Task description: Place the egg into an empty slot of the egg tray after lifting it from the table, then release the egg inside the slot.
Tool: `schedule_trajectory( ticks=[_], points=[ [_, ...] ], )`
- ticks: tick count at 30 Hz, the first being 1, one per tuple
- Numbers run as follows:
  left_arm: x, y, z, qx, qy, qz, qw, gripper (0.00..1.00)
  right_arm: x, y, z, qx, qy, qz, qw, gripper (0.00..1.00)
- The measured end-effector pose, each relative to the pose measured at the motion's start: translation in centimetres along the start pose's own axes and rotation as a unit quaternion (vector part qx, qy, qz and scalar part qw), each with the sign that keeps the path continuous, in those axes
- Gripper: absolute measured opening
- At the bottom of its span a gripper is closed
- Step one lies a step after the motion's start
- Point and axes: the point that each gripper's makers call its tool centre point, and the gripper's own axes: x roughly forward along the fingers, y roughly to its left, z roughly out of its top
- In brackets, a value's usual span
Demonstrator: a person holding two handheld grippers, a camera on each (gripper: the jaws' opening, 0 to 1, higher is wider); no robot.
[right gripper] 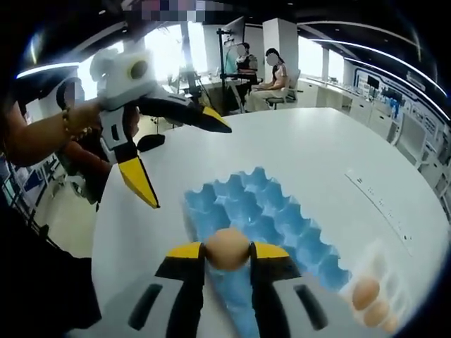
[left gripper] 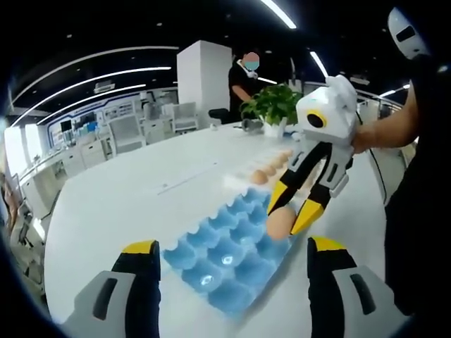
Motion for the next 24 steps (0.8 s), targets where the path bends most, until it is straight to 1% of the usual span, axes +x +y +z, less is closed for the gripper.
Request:
schedule_trajectory(
  ticks=[17,19,23,24],
  points=[
    [-0.8,0.6,-0.6,0.004,-0.006,-0.013,0.9999,0.85,3.1,1.5,2.1,-0.010,-0.003,0.019,0.9998,0.25],
    [-0.8,0.7,-0.6,0.006,-0.007,-0.014,0.9999,0.85,3.6,1.6,2.5,-0.013,-0.008,0.020,0.9997,0.25],
    [-0.8,0.7,-0.6,0.007,-0.007,-0.015,0.9998,0.85,4.6,2.0,3.1,-0.014,-0.009,0.035,0.9993,0.25],
    [-0.8,0.7,-0.5,0.008,-0.008,-0.015,0.9998,0.85,5.1,2.2,3.3,-0.022,-0.009,0.038,0.9990,0.25]
  ],
)
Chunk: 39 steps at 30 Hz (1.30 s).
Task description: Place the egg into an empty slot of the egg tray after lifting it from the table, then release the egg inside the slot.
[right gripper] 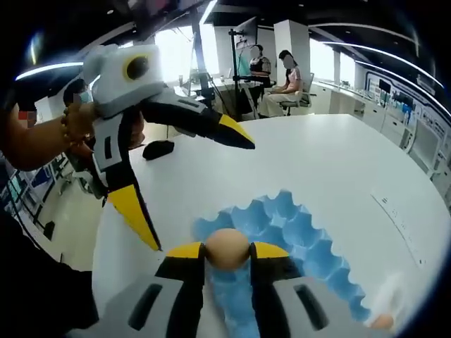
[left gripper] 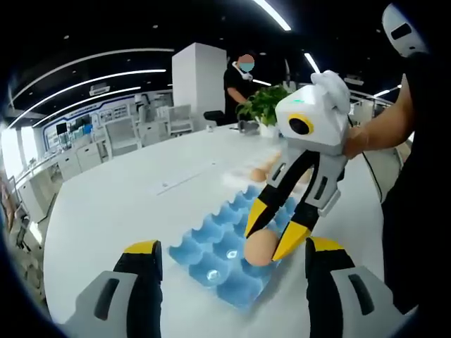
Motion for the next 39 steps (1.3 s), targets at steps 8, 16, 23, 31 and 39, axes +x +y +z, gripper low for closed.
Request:
schedule_trajectory(
  ticks=[8,16,23,31,39],
  points=[
    [0.1,0.0,0.2,0.004,-0.006,-0.005,1.0000,0.85,1.7,0.1,1.1,0.001,-0.011,0.023,0.9997,0.25],
    [-0.3,0.1,-0.1,0.010,-0.005,-0.009,0.9999,0.83,2.6,0.7,1.0,-0.019,-0.010,0.043,0.9988,0.25],
    [-0.5,-0.1,0.2,0.012,-0.017,-0.016,0.9996,0.84,3.6,1.5,0.3,-0.069,0.004,0.058,0.9959,0.25],
    [-0.8,-0.4,0.2,0.019,-0.022,-0.027,0.9992,0.83,4.4,1.6,-0.2,-0.129,0.014,0.060,0.9897,0.25],
    [-1.2,-0.4,0.0,0.021,-0.018,-0.031,0.9991,0.82,4.8,2.0,0.0,-0.145,0.008,0.068,0.9871,0.26]
  ],
)
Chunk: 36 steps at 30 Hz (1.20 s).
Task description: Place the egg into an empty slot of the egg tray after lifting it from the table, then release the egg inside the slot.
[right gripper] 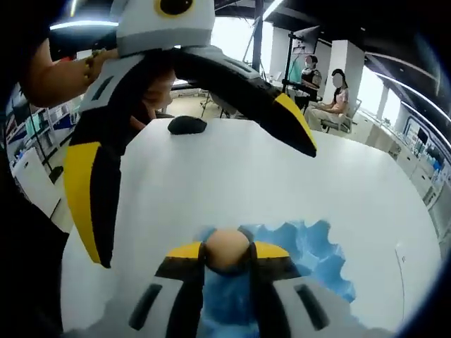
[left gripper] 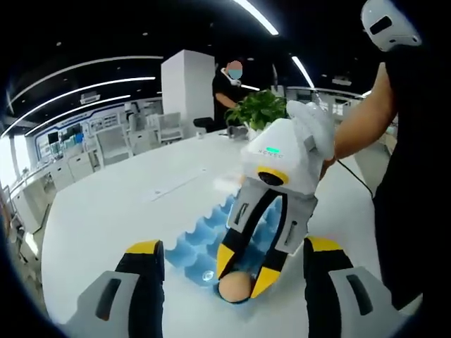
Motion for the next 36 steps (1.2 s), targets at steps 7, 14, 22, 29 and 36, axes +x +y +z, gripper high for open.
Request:
schedule_trajectory(
  ticks=[7,14,22,29,36],
  points=[
    [-0.2,0.1,0.0,0.002,0.002,0.003,1.0000,0.81,-0.1,-0.1,0.1,-0.001,-0.003,-0.003,1.0000,0.26],
    [-0.2,-0.1,0.1,0.005,0.002,-0.001,1.0000,0.81,-0.4,0.3,0.2,-0.037,-0.012,-0.006,0.9992,0.26],
    [-0.1,-0.3,0.5,0.010,0.000,-0.004,0.9999,0.81,-3.8,-0.1,0.9,-0.013,-0.078,-0.022,0.9966,0.27],
    [0.2,-0.7,0.8,0.013,-0.001,-0.011,0.9999,0.80,-5.9,0.2,-0.6,0.003,-0.081,-0.038,0.9960,0.27],
    [0.2,-0.5,0.7,0.012,0.003,-0.008,0.9999,0.80,-7.9,-0.4,-2.2,0.028,-0.086,-0.068,0.9936,0.26]
  ],
)
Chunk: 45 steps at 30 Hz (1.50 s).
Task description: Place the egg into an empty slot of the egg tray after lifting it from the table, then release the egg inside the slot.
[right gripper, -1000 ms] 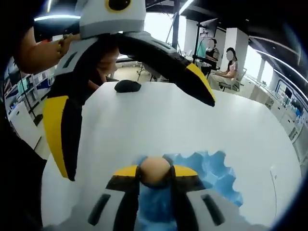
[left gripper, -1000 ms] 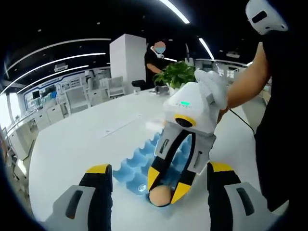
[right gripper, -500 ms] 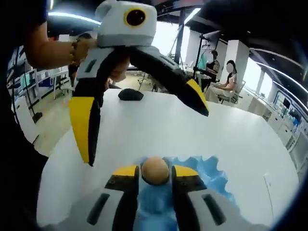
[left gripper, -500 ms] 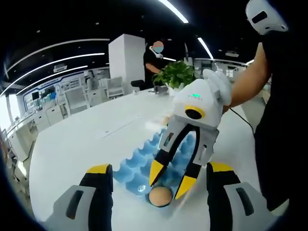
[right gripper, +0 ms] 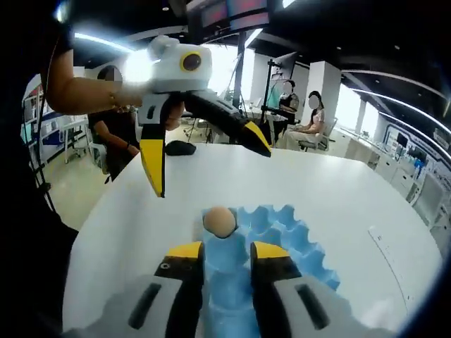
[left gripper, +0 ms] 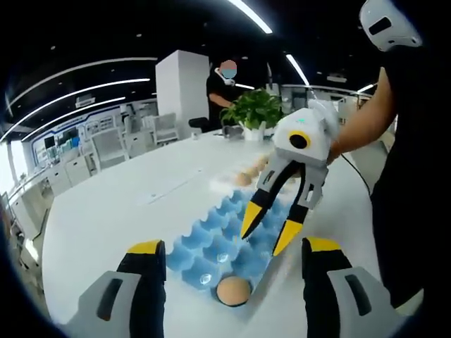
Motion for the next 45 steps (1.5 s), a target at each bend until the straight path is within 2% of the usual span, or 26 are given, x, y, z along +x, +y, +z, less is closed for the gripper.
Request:
schedule_trajectory(
  ticks=[1,6,20,28,38,45],
  points=[
    [0.0,0.0,0.0,0.000,0.001,0.000,1.0000,0.80,-0.3,-0.4,-0.1,0.006,-0.003,-0.011,0.9999,0.26],
    [0.1,0.0,0.2,0.003,-0.001,-0.001,1.0000,0.80,-1.2,-0.7,-0.3,0.019,-0.011,-0.018,0.9996,0.26],
    [0.2,0.0,0.3,0.003,-0.001,-0.004,1.0000,0.79,-3.2,-1.1,-2.2,0.032,0.001,-0.040,0.9987,0.26],
    [0.0,0.1,0.1,0.002,0.002,-0.001,1.0000,0.79,-5.1,-1.4,-3.2,0.037,0.007,-0.055,0.9977,0.26],
    [-0.2,0.4,0.0,0.001,0.003,0.003,1.0000,0.79,-9.4,-2.0,-5.5,0.060,0.018,-0.096,0.9934,0.26],
    [-0.1,0.4,0.2,0.000,-0.002,0.004,1.0000,0.79,-11.7,-2.5,-7.7,0.076,0.038,-0.121,0.9890,0.26]
  ],
)
